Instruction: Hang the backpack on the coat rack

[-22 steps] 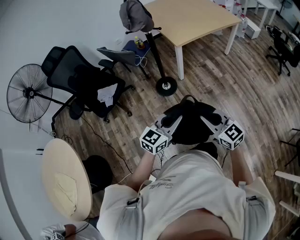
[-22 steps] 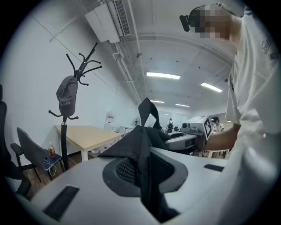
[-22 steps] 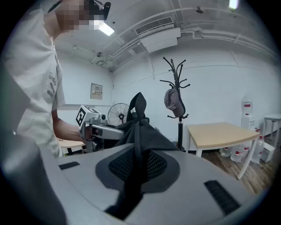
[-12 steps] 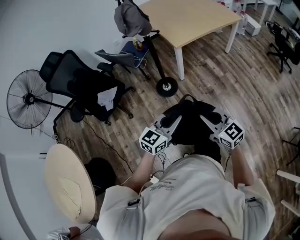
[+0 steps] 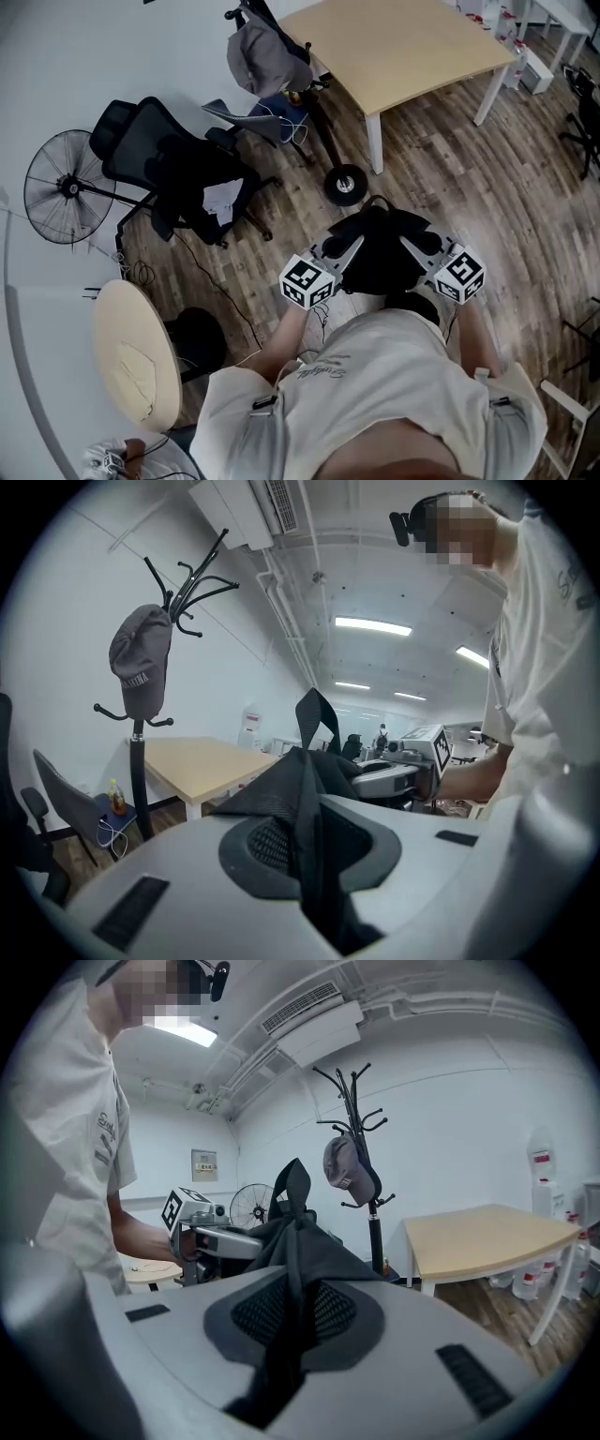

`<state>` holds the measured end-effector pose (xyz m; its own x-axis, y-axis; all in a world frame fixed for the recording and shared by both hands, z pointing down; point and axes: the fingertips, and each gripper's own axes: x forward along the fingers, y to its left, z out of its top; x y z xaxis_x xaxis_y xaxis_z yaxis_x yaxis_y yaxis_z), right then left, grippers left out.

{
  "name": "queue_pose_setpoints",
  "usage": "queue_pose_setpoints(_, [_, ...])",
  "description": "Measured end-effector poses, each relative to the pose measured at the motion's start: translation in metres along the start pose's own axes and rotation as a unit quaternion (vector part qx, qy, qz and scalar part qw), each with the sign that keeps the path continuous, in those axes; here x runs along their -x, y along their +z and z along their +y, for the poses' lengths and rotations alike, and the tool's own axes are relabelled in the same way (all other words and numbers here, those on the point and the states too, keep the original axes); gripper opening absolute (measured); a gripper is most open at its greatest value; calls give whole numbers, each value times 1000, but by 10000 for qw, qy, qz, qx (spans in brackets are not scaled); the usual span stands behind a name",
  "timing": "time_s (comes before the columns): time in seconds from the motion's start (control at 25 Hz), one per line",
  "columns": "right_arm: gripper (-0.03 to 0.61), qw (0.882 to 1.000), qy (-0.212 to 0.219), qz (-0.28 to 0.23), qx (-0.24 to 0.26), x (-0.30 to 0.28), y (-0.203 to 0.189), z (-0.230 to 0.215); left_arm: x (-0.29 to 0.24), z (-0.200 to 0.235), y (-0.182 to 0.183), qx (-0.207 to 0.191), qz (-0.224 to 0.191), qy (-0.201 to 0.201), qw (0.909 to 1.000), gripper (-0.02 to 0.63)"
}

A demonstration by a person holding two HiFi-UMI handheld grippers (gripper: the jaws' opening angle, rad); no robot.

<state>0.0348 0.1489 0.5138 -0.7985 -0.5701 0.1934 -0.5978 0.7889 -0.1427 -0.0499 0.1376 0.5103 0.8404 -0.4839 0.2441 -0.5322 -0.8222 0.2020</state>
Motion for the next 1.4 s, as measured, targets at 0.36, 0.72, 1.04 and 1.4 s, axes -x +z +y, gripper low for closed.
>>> queue_pose_setpoints(0.36, [34, 9986, 429, 6, 322, -28, 21, -104, -77, 56, 30, 147, -218, 434, 9987, 48])
queue_pose_setpoints(0.72, [34, 9972, 551, 59, 510, -60, 46, -175, -126, 109, 59, 264, -370, 653, 9968, 48])
queue_pose_setpoints(1.04, [34, 9972, 630, 262, 292, -108, 54, -218, -146, 169, 70, 331, -271, 701, 9966, 48])
queue_pose_setpoints(1.4, [35, 9952, 778, 532, 260, -175, 62, -255, -152, 241, 76, 374, -308, 899, 9948, 48])
